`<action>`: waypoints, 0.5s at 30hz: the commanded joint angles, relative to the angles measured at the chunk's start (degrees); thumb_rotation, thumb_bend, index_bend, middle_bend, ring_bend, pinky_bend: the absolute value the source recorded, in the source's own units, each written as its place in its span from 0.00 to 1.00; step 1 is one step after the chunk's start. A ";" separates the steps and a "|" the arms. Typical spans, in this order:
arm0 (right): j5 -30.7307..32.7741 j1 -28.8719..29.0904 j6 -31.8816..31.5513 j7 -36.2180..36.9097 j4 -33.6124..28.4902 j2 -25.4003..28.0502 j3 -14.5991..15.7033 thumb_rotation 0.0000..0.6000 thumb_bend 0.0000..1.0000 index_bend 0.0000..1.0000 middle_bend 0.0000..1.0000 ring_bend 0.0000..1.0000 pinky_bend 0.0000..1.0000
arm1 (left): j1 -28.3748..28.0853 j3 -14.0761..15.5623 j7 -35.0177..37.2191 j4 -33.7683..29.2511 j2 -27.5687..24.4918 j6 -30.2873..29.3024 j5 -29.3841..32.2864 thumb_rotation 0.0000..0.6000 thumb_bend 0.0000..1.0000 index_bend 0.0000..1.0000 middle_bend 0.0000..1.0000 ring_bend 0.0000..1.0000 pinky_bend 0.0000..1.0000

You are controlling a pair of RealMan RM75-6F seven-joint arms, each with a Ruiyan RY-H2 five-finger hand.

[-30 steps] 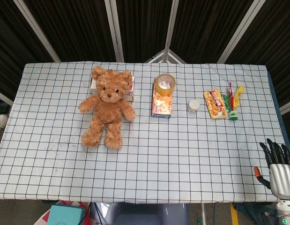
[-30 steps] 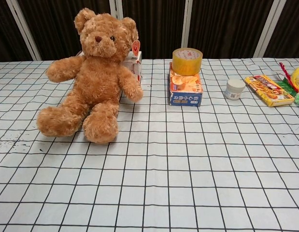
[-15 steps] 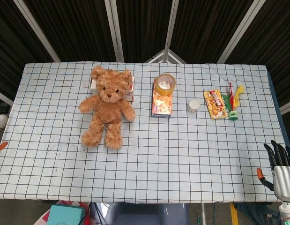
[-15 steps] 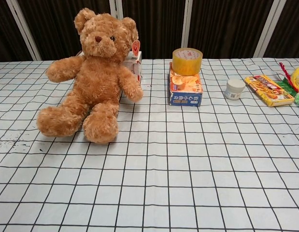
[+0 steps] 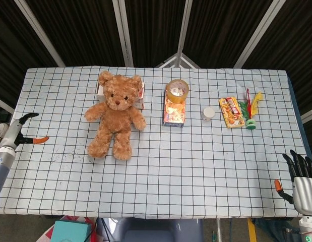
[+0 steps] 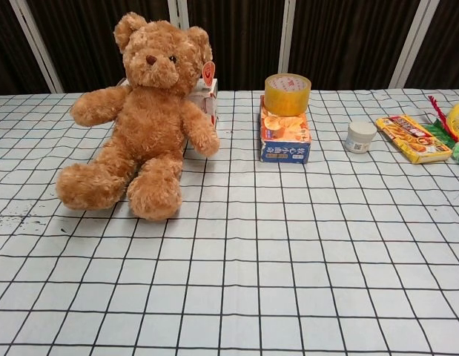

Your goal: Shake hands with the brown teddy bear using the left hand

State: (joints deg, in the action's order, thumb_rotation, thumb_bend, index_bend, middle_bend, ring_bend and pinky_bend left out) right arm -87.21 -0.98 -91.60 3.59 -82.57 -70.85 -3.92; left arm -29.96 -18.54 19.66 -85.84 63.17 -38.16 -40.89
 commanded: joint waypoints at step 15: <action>1.27 -0.09 0.93 2.50 0.19 0.43 -0.35 1.00 0.37 0.13 0.07 0.09 0.00 | -18.78 0.33 -7.91 6.15 12.70 3.73 21.81 1.00 0.11 0.16 0.24 0.00 0.00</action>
State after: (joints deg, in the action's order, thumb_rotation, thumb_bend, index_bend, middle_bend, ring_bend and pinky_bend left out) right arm -85.96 -1.07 -90.69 6.07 -82.40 -70.44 -4.25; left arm -47.53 -18.58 12.59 -80.21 74.65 -33.57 -20.45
